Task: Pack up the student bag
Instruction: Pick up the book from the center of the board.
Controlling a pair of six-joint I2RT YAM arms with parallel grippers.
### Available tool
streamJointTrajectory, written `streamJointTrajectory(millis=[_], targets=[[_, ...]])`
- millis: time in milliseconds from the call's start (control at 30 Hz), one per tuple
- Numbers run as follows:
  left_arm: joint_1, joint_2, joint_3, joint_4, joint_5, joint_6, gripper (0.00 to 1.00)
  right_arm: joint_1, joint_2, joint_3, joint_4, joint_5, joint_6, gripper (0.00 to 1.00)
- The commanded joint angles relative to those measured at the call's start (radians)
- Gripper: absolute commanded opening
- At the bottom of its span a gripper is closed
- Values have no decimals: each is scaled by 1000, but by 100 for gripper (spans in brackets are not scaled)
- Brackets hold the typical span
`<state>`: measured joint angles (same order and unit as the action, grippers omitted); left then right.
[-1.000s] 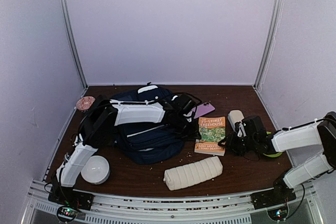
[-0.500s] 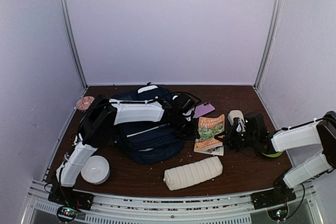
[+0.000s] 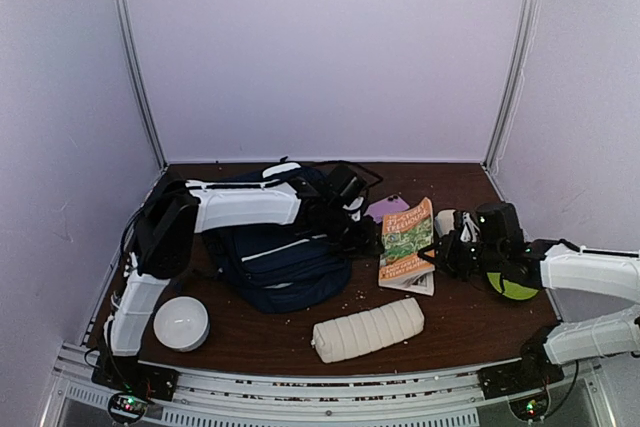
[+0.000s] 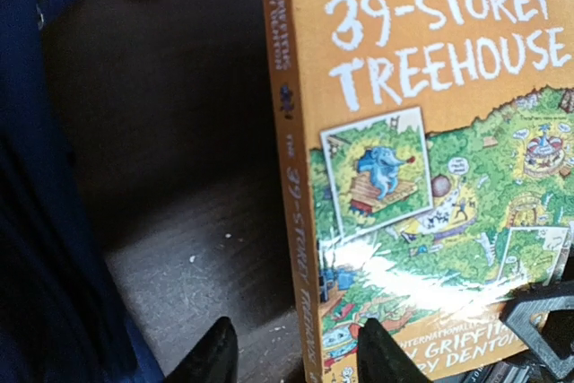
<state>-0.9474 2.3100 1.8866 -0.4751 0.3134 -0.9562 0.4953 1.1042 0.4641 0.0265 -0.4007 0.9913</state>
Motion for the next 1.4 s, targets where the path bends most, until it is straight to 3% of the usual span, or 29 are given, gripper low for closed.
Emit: streamJointTrajectory(millis=[0, 167, 333, 533, 867, 1033, 1267, 1333, 1367], targets=[[13, -124, -10, 26, -47, 43, 53, 3, -93, 106, -103, 61, -114, 0], [16, -237, -92, 81, -84, 40, 67, 5, -163, 161, -122, 42, -145, 0], [31, -383, -262, 268, -83, -11, 97, 5, -201, 202, -33, -49, -158, 0], [56, -444, -416, 535, 68, -84, 98, 5, -182, 208, 105, -185, -124, 0], [64, -437, -462, 776, 195, -133, 96, 17, -148, 183, 306, -306, -49, 0], [64, -430, -484, 895, 235, -179, 79, 22, -119, 180, 308, -335, -74, 0], [66, -446, -513, 959, 238, -187, 18, 22, -101, 190, 300, -340, -102, 2], [70, -461, -527, 961, 227, -184, 3, 22, -107, 204, 249, -335, -130, 20], [73, -473, -536, 960, 220, -182, 0, 22, -115, 212, 213, -325, -149, 29]])
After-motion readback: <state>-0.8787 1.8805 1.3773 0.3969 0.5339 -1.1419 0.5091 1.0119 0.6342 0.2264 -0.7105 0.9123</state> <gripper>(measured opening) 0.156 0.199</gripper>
